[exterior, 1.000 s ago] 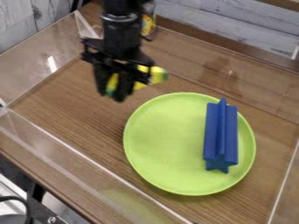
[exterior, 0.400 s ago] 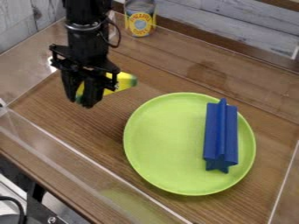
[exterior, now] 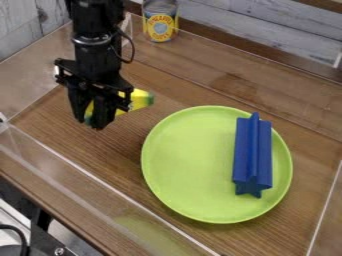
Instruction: Remove the banana from inside the green plate and put it on the table
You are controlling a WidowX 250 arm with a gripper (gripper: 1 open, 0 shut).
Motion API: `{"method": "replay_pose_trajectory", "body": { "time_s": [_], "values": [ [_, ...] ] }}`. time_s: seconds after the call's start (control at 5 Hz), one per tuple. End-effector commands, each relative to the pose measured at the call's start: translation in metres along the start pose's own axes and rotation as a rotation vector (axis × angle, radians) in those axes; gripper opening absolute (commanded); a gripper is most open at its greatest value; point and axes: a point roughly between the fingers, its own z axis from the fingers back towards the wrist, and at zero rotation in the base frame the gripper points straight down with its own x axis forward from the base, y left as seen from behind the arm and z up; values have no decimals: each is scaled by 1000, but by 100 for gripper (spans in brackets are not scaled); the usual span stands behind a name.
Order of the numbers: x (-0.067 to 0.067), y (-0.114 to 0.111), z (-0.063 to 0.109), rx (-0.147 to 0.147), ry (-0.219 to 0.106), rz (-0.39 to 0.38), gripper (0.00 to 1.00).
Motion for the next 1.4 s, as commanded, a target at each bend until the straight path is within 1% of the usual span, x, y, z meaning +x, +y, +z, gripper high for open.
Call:
{"method": "replay_pose_trajectory", "body": {
  "time_s": [0.0,0.2,0.4,0.6,1.2],
  "values": [
    [2,5,-1,8,-23,11,0],
    [2,6,-8,4,-22,10,0],
    [3,6,-15,0,-22,9,100],
    [2,3,-10,-20,-21,2,100],
    [2,0,-10,-40,-12,8,100]
  ]
}}
